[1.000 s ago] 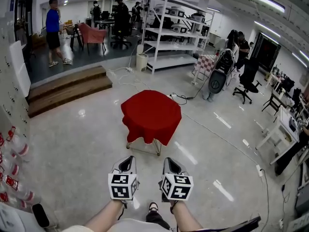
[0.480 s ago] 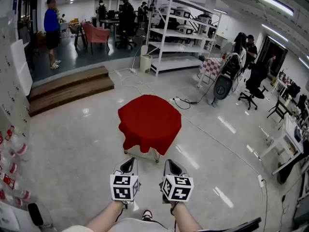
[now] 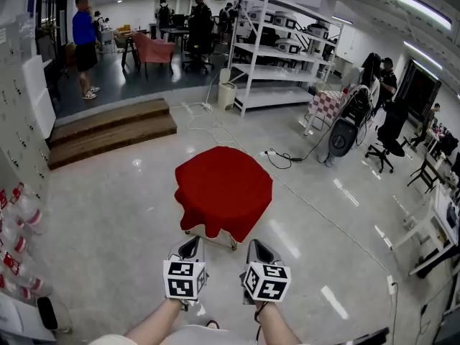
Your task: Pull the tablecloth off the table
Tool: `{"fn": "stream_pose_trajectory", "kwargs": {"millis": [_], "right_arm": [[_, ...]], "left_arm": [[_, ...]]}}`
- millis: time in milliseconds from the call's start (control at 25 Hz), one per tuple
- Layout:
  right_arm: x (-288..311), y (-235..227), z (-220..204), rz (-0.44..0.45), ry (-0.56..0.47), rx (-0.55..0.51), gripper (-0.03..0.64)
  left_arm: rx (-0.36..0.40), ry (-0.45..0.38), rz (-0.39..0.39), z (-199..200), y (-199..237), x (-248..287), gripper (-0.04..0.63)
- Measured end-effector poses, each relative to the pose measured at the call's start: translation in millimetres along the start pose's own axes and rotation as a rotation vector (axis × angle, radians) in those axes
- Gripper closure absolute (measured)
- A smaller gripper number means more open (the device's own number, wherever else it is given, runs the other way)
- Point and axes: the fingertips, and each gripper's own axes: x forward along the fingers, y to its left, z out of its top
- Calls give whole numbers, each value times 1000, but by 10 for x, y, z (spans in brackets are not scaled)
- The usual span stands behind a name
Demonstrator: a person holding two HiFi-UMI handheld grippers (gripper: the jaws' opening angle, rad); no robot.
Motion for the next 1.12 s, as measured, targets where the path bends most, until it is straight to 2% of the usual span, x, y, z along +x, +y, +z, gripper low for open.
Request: {"fn": "stream_pose_trajectory", "kwargs": {"millis": [480, 920, 1120], "right_arm": [[337, -395, 81, 47, 15, 31, 592], [529, -430, 5, 57, 53, 43, 592], [709, -511, 143, 50, 42, 22, 592]], "left_arm": [[16, 34, 51, 14, -106, 340, 578], [-5, 54, 65, -33, -18, 500, 578], [-19, 38, 63, 27, 37, 722, 578]]}}
